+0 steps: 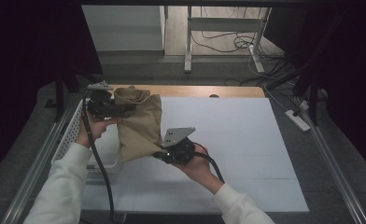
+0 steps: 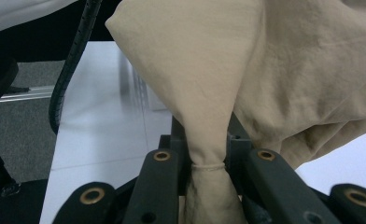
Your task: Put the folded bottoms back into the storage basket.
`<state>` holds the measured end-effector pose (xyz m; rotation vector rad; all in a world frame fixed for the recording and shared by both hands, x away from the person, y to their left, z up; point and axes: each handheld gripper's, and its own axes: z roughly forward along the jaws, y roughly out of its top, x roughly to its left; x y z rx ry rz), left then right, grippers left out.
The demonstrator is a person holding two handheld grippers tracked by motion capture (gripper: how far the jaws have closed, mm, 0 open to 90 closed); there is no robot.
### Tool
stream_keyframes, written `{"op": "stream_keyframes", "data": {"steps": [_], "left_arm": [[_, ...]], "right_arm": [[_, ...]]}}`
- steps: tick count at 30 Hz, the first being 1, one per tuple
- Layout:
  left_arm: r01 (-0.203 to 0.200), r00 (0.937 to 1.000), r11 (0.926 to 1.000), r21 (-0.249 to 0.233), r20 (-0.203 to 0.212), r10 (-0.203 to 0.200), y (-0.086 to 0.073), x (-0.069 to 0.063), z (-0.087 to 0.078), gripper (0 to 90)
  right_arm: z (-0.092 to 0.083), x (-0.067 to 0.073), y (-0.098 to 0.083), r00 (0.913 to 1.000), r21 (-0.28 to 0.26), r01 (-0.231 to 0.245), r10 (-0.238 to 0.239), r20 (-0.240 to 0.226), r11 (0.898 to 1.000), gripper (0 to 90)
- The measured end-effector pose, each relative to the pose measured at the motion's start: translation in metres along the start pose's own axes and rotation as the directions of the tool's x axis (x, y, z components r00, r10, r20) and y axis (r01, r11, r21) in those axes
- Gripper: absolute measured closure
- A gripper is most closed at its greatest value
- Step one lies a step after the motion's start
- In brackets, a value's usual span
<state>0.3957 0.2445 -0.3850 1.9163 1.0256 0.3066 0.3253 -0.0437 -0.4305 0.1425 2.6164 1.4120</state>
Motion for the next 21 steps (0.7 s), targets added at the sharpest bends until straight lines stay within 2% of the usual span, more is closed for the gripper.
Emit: {"op": "stream_keyframes", "data": {"steps": [21], "left_arm": [[0.017,0.9986,0.9999,-0.001,-0.05,-0.017,-0.006,0.019,-0.025,57.3]], "right_arm": [[0.026,0.003,0.023,0.9995,-0.013,0.018,-0.018,-0.025,1.0,78.8]]}}
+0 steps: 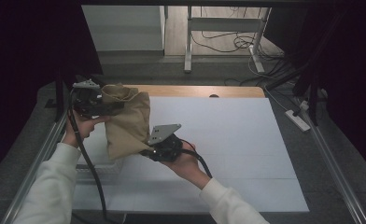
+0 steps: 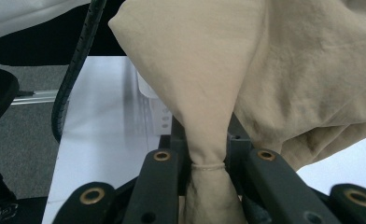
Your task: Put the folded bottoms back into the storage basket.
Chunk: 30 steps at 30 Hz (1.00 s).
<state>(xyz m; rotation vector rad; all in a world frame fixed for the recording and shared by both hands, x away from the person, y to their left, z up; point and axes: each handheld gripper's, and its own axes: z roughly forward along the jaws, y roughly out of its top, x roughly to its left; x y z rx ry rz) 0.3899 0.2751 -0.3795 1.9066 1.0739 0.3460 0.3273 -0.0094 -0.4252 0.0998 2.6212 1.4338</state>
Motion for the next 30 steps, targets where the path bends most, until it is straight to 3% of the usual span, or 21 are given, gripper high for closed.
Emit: {"op": "stream_keyframes", "data": {"steps": [14,30], "left_arm": [[0.021,0.9995,0.9998,-0.002,-0.023,-0.021,-0.007,0.016,-0.014,57.2],[0.044,0.9982,0.999,0.007,-0.042,-0.044,-0.019,0.047,-0.03,57.2]], "right_arm": [[0.02,0.001,0.012,0.9999,0.002,0.003,-0.003,-0.013,1.0,78.8],[0.054,0.003,0.029,0.9997,0.014,0.003,-0.003,-0.025,1.0,78.8]]}}
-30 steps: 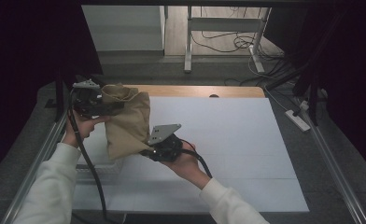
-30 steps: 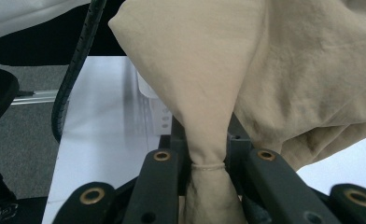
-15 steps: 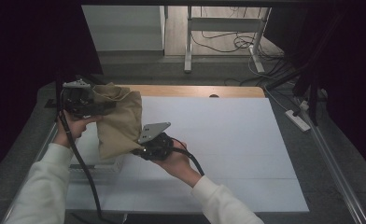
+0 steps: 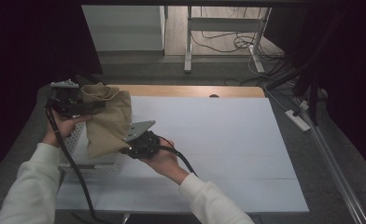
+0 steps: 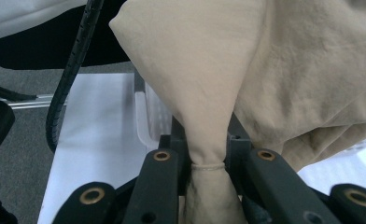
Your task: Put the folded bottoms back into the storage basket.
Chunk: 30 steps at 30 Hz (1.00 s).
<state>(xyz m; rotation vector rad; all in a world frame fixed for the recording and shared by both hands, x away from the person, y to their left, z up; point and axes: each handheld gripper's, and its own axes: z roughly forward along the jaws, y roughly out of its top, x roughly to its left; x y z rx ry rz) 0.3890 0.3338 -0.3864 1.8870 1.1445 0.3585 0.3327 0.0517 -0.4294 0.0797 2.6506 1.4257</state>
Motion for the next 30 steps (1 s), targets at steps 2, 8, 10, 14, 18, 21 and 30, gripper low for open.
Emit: {"op": "stream_keyframes", "data": {"steps": [2,8,10,14,18,21,30], "left_arm": [[0.003,1.0,1.0,0.001,-0.002,-0.003,-0.001,0.003,-0.002,57.2],[0.006,1.0,1.0,0.007,-0.007,-0.006,-0.004,0.013,-0.006,57.2],[0.009,0.9999,0.9999,0.011,-0.01,-0.009,-0.004,0.016,-0.005,57.2],[0.017,0.9998,0.9997,0.017,-0.015,-0.016,-0.006,0.021,-0.004,57.3],[0.018,0.9997,0.9995,0.028,-0.018,-0.017,-0.007,0.024,-0.002,57.2],[0.014,0.9996,0.9993,0.036,-0.025,-0.013,-0.007,0.027,-0.003,57.2],[0.035,0.9989,0.9984,0.043,-0.033,-0.034,-0.015,0.039,-0.007,57.2]], "right_arm": [[0.004,0.0,0.003,1.0,0.001,0.002,-0.002,-0.005,1.0,78.8],[0.015,0.0,0.008,0.9999,0.007,-0.004,0.004,-0.014,1.0,78.7],[0.018,0.0,0.01,0.9999,0.007,-0.006,0.006,-0.016,1.0,78.8],[0.024,-0.001,0.013,0.9997,0.005,-0.013,0.013,-0.02,1.0,78.8],[0.03,0.0,0.016,0.9997,0.011,-0.01,0.01,-0.024,1.0,78.8],[0.034,0.001,0.018,0.9996,0.016,-0.007,0.007,-0.028,1.0,78.8],[0.049,0.002,0.023,0.999,0.025,-0.008,0.009,-0.043,1.0,78.7]]}}
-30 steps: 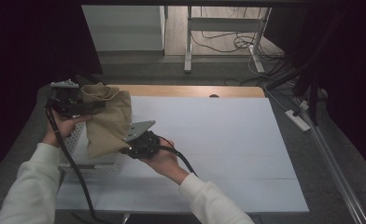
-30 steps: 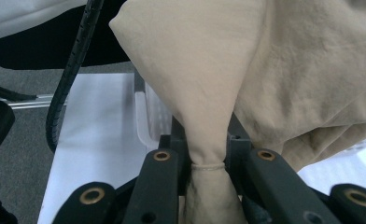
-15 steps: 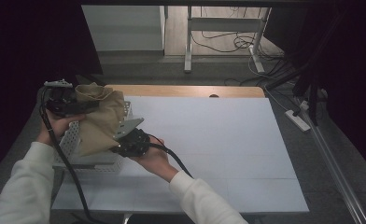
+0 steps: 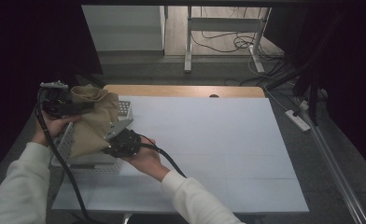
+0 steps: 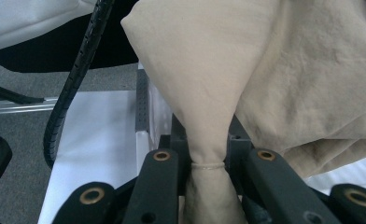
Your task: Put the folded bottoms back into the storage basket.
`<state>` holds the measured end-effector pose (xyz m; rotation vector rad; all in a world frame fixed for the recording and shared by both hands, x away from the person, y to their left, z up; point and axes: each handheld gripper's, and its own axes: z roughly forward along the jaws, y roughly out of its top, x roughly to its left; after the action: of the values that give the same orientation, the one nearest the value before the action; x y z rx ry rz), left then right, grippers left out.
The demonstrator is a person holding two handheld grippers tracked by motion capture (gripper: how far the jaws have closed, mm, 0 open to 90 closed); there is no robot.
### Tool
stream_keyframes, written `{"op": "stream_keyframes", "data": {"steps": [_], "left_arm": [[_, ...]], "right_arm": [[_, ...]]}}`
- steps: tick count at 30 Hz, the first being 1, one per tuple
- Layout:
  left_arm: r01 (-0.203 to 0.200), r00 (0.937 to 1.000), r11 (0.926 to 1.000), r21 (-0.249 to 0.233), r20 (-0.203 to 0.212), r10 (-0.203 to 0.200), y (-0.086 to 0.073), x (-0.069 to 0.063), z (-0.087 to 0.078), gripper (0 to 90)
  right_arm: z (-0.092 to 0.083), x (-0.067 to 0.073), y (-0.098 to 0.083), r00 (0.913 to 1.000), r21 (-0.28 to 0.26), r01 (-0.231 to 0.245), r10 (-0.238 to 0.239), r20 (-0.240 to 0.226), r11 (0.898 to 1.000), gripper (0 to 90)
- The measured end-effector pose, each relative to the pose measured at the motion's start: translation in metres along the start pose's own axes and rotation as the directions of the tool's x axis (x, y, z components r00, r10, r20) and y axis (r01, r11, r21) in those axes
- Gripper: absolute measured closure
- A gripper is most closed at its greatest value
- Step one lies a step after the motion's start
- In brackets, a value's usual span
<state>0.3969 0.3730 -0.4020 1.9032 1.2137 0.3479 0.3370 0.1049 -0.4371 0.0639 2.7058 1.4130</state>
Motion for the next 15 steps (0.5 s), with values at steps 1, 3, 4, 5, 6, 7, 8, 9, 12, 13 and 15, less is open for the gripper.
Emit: {"op": "stream_keyframes", "data": {"steps": [1,3,4,5,6,7,8,9,12,13,15], "left_arm": [[0.004,1.0,1.0,0.004,-0.001,-0.004,-0.001,0.002,0.001,57.3],[0.009,1.0,0.9999,0.01,-0.002,-0.009,-0.002,0.006,0.003,57.2],[0.013,0.9999,0.9998,0.014,-0.002,-0.013,-0.003,0.008,0.004,57.2],[0.016,0.9999,0.9997,0.021,-0.003,-0.016,-0.004,0.01,0.006,57.2],[0.018,0.9998,0.9995,0.024,-0.003,-0.018,-0.005,0.011,0.007,57.3],[0.019,0.9998,0.9992,0.035,-0.005,-0.019,-0.006,0.013,0.009,57.2],[0.02,0.9998,0.9989,0.044,-0.007,-0.02,-0.007,0.014,0.011,57.2],[0.021,0.9998,0.9986,0.049,-0.009,-0.021,-0.008,0.015,0.013,57.2],[0.028,0.9996,0.998,0.057,-0.007,-0.028,-0.011,0.019,0.017,57.2],[0.035,0.9994,0.9976,0.06,-0.003,-0.035,-0.013,0.021,0.018,57.2],[0.043,0.9991,0.9972,0.062,-0.002,-0.043,-0.016,0.025,0.02,57.2]], "right_arm": [[0.002,0.0,0.0,1.0,-0.002,-0.002,0.002,-0.001,1.0,78.7],[0.006,-0.001,0.001,1.0,0.007,-0.004,0.004,-0.004,1.0,78.7],[0.008,-0.001,0.001,1.0,0.007,-0.008,0.008,-0.004,1.0,78.7],[0.011,-0.001,0.001,1.0,0.01,-0.007,0.007,-0.005,1.0,78.7],[0.013,-0.002,0.001,0.9999,0.012,-0.009,0.009,-0.006,1.0,78.7],[0.014,-0.002,0.001,0.9999,0.015,-0.011,0.011,-0.005,1.0,78.7],[0.017,-0.002,0.001,0.9999,0.02,-0.014,0.015,-0.008,1.0,78.7],[0.019,-0.002,0.0,0.9998,0.022,-0.017,0.017,-0.01,1.0,78.7],[0.025,-0.003,-0.001,0.9995,0.031,-0.025,0.026,-0.016,0.999,78.7],[0.027,-0.004,-0.001,0.9994,0.033,-0.028,0.028,-0.018,0.999,78.6],[0.03,-0.004,-0.002,0.9993,0.038,-0.032,0.033,-0.021,0.999,78.6]]}}
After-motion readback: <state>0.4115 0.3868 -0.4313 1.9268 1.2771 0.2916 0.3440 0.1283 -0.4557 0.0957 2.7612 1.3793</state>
